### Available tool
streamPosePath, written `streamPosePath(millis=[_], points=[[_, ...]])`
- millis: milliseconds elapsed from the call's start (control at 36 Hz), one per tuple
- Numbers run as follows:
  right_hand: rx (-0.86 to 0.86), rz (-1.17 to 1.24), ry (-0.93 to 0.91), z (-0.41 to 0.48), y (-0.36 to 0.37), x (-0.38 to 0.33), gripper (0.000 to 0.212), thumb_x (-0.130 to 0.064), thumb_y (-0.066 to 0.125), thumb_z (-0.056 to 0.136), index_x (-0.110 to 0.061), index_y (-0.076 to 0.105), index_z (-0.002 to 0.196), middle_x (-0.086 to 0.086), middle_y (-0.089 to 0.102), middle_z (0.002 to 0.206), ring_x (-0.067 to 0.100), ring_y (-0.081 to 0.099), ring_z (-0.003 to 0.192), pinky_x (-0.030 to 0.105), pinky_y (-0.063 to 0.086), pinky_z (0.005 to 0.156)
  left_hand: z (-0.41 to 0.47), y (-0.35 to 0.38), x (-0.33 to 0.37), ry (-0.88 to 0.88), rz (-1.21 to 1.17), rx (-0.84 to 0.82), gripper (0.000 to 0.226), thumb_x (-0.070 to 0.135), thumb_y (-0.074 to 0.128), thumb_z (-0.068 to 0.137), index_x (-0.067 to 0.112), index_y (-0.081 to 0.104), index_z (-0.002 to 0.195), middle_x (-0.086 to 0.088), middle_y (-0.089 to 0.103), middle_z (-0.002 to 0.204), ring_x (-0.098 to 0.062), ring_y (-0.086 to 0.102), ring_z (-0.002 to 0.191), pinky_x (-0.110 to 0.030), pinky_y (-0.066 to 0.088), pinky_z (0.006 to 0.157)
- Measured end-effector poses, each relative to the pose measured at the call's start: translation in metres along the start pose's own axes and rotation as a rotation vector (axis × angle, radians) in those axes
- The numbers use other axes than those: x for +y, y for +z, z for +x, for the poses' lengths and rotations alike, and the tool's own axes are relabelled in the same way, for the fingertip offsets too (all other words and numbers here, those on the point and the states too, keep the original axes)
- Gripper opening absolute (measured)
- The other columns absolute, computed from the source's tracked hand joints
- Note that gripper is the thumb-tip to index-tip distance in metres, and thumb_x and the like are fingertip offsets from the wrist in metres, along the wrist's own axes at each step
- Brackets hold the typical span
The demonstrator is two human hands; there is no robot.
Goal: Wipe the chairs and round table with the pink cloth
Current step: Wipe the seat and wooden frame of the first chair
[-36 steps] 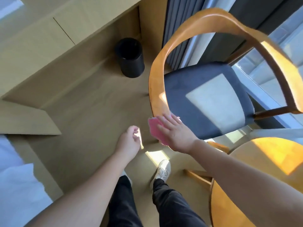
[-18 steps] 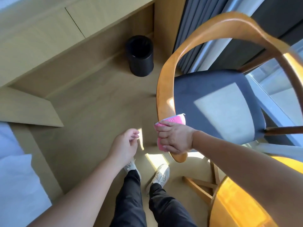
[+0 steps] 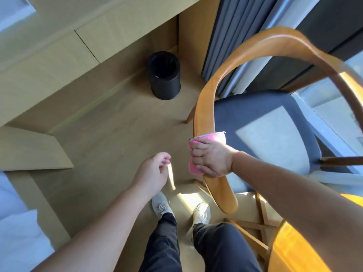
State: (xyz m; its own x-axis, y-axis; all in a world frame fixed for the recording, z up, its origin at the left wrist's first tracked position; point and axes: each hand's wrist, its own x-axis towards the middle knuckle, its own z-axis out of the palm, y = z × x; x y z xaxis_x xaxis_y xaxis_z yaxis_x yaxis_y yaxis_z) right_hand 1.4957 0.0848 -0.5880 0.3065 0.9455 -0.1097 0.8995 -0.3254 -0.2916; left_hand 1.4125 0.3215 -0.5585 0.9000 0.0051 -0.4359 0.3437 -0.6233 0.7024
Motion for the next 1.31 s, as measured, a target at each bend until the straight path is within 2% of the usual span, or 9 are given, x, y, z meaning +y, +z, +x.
streamPosePath(millis=[139,306,445,583,722,889,1084,1195,1306], points=[[0.057,0.053,-0.005,0.011,0.001,0.020,0.018,-0.023,0.058,0.090,-0.010,0.071,0.092,0.009,0.066,0.097,0.035,0.056,0.113,0.044,0.019,0.118,0.018,-0.006,0.006,0.017,0.058,-0.023,0.028,0.005,0.049,0.089,0.026,0.059,0.105,0.017,0.061,0.094,0.000,0.059,0.088,-0.017,0.045,0.077],[-0.008,0.004,-0.011,0.020,-0.009,0.047,0.029,-0.029,0.046,0.097,-0.013,0.070,0.099,0.006,0.066,0.103,0.033,0.053,0.117,0.038,0.004,0.120,0.036,-0.007,0.018,-0.012,0.041,0.059,0.028,0.003,0.049,0.088,0.024,0.059,0.105,0.014,0.063,0.094,0.001,0.060,0.087,-0.013,0.043,0.074],[-0.031,0.001,0.010,0.029,-0.017,0.070,0.035,-0.031,0.039,0.099,-0.012,0.069,0.107,0.007,0.065,0.108,0.033,0.050,0.119,0.039,0.005,0.120,0.048,-0.001,0.028,-0.013,0.018,0.131,0.029,0.000,0.051,0.087,0.022,0.060,0.104,0.015,0.062,0.091,0.006,0.059,0.084,-0.004,0.039,0.071],[0.019,0.005,0.074,0.040,-0.027,0.100,0.034,-0.032,0.041,0.099,-0.014,0.068,0.111,0.005,0.064,0.111,0.031,0.049,0.120,0.038,0.006,0.118,0.058,0.004,0.036,-0.014,0.002,0.159,0.030,-0.002,0.052,0.087,0.019,0.061,0.105,0.017,0.061,0.089,0.002,0.060,0.083,-0.012,0.044,0.075],[0.054,0.008,0.120,0.046,-0.032,0.126,0.035,-0.032,0.041,0.099,-0.013,0.068,0.110,0.006,0.065,0.109,0.031,0.052,0.114,0.041,0.013,0.118,0.070,0.004,0.044,-0.011,0.018,0.172,0.031,-0.003,0.052,0.086,0.020,0.061,0.105,0.014,0.063,0.091,0.006,0.059,0.082,-0.002,0.041,0.071],[0.052,-0.007,0.154,0.053,-0.038,0.138,0.045,-0.037,0.028,0.099,-0.017,0.067,0.109,0.002,0.064,0.106,0.028,0.053,0.107,0.040,0.020,0.115,0.076,-0.002,0.047,-0.011,0.023,0.164,0.032,-0.002,0.052,0.087,0.020,0.061,0.107,0.016,0.062,0.092,0.006,0.059,0.084,-0.002,0.041,0.072],[0.158,-0.031,0.323,0.044,-0.058,0.198,0.052,-0.038,0.024,0.099,-0.013,0.068,0.108,0.005,0.063,0.098,0.028,0.052,0.092,0.041,0.031,0.098,0.102,-0.001,0.064,-0.004,0.052,0.154,0.032,0.000,0.052,0.088,0.023,0.059,0.109,0.021,0.060,0.093,0.005,0.058,0.086,-0.006,0.040,0.075],[0.097,-0.064,0.297,0.053,-0.064,0.203,0.056,-0.042,0.019,0.099,-0.015,0.065,0.114,0.004,0.063,0.106,0.027,0.051,0.098,0.038,0.027,0.100,0.108,-0.005,0.070,0.003,0.061,0.157,0.032,0.000,0.052,0.088,0.021,0.060,0.110,0.019,0.060,0.093,0.006,0.058,0.086,-0.005,0.041,0.076],[0.095,0.036,0.184,0.047,-0.068,0.203,0.046,-0.031,0.034,0.100,-0.005,0.057,0.131,0.016,0.060,0.124,0.035,0.054,0.115,0.045,0.035,0.107,0.104,-0.001,0.073,-0.013,0.063,0.119,0.031,0.002,0.051,0.089,0.022,0.059,0.111,0.020,0.059,0.095,0.004,0.058,0.088,-0.014,0.045,0.080]])
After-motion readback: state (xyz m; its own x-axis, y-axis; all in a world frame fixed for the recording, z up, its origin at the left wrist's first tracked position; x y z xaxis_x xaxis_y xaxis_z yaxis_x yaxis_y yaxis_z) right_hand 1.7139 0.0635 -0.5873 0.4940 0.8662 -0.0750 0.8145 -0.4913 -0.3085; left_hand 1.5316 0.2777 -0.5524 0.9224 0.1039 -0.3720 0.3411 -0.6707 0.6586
